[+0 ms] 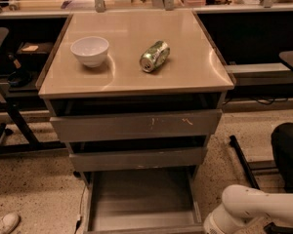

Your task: Open bottom drawer

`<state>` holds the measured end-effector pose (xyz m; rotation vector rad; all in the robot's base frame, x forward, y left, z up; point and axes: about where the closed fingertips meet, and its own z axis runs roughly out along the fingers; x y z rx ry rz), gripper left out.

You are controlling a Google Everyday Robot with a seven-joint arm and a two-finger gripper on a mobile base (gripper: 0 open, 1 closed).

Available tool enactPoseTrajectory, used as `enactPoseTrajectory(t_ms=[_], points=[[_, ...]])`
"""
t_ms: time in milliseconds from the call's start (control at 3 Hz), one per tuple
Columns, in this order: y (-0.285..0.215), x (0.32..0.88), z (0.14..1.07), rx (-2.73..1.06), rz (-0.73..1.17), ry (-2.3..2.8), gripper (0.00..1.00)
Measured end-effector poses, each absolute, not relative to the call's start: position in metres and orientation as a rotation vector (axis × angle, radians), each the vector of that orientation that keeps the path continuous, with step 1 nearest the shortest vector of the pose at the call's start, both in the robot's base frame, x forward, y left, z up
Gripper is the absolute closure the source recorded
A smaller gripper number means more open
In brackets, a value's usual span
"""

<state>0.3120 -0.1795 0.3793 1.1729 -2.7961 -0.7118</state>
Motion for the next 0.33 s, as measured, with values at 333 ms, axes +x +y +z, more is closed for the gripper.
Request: enactPoseTrajectory(t_ms=[333], points=[[-0.1898,0.2919,0.4022,1.164,-0.642,-2.798,0.00]])
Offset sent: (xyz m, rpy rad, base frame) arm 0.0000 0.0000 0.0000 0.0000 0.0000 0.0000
